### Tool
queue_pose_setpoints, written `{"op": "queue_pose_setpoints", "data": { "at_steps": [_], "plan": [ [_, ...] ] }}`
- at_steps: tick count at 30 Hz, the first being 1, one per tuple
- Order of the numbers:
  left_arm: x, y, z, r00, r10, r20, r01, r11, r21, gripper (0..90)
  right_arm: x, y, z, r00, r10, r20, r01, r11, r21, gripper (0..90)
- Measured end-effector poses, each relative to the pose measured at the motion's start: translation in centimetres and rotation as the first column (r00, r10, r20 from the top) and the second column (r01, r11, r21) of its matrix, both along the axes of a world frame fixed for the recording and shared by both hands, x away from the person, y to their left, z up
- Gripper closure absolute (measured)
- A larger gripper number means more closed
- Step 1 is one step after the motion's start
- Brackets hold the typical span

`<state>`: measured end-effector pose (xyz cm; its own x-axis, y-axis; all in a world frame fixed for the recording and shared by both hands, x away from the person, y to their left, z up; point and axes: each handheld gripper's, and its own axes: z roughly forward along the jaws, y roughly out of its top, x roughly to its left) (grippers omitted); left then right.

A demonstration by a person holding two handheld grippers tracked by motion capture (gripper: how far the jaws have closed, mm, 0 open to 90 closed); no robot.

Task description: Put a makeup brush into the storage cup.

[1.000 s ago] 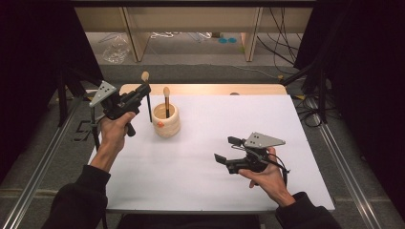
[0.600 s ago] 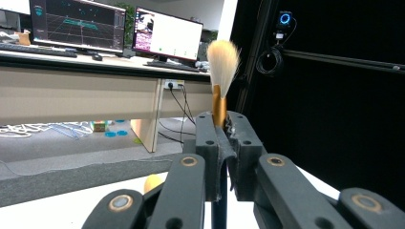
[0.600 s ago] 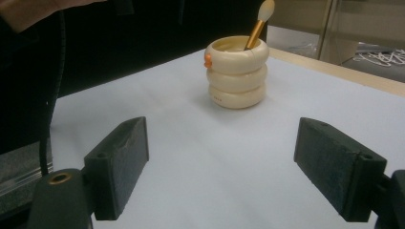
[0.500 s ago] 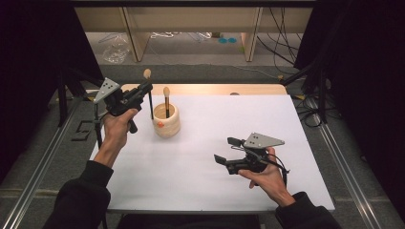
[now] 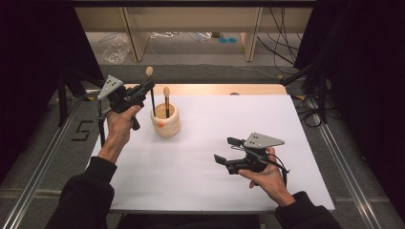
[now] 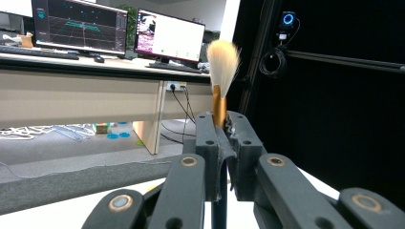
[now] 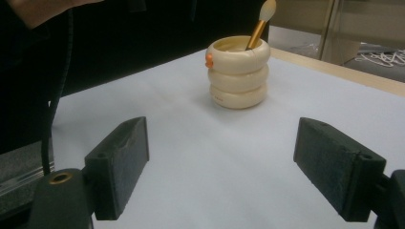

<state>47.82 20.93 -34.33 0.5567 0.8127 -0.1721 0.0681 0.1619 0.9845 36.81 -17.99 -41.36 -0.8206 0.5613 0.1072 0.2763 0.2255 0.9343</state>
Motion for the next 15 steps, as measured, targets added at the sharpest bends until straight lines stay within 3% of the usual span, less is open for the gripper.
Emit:
{"op": "queue_pose_setpoints", "data": {
  "at_steps": [2, 15],
  "plan": [
    [0.1, -0.1, -0.1, 0.9999, 0.008, -0.015, -0.008, 0.9998, -0.018, 84.5, 0.1, 0.0, 0.0, 0.9999, 0.001, 0.012, -0.001, 1.0, 0.0, 20.6],
    [1.8, -0.8, -1.3, 0.9994, 0.033, 0.008, -0.033, 0.9995, 0.002, 84.4, -0.1, 0.0, 0.0, 1.0, 0.004, -0.001, -0.004, 1.0, -0.002, 21.0]
  ]
}}
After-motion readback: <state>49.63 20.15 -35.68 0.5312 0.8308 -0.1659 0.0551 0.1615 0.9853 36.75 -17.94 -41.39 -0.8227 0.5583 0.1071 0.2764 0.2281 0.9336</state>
